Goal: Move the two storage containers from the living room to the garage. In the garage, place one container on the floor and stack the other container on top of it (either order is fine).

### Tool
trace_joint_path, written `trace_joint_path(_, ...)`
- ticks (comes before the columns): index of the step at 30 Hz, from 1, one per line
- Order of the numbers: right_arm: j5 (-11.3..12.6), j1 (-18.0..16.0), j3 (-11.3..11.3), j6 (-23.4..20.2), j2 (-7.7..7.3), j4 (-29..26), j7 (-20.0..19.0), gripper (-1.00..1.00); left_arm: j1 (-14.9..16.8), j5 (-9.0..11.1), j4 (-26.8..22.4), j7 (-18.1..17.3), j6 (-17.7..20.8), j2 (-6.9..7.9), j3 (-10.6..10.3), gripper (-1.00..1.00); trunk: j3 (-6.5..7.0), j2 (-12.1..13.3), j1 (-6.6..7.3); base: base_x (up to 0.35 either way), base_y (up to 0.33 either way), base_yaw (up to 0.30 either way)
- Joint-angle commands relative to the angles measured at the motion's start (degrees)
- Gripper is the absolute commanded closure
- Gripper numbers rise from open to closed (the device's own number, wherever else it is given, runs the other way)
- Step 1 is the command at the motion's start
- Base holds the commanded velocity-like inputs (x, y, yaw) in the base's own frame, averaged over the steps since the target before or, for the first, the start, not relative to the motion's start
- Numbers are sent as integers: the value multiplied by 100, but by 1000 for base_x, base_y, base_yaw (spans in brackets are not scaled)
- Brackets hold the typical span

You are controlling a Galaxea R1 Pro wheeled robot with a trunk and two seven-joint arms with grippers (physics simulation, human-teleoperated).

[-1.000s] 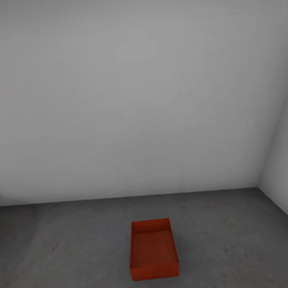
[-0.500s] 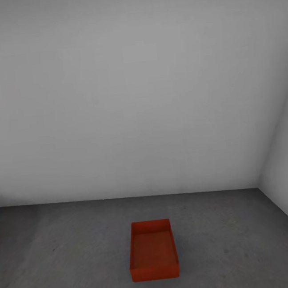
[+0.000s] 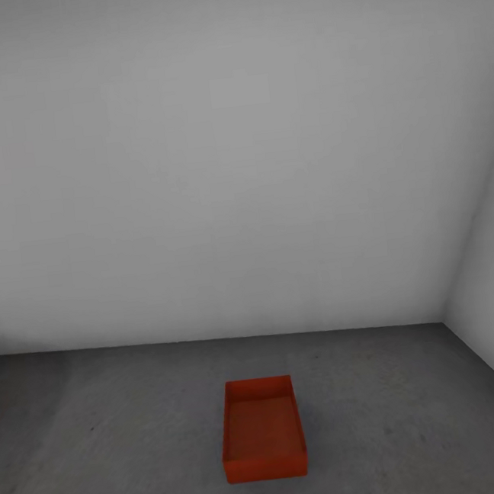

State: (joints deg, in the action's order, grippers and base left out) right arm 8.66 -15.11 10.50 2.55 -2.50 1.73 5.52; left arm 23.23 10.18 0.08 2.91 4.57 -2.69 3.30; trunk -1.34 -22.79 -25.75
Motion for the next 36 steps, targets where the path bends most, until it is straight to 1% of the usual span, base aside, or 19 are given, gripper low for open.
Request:
trace_joint_path(1,57,-10,49,26,2,17,5,-100,6,28,1,16,17,-2,30,-100,-13,-13,-4,0,0,0)
trace_joint_path(16,56,-10,49,39,33,14,-17,-100,6,28,1,17,9,1,30,-100,-13,-13,-4,0,0,0)
trace_joint_path(30,86,-10,34,79,22,12,-15,-100,6,26,-4,17,-2,-3,30,-100,-13,-13,-4,0,0,-1)
trace_joint_path(36,114,-10,20,95,-4,15,-29,-100,6,12,-8,17,-33,-9,30,-100,-8,-13,-4,0,0,-205)
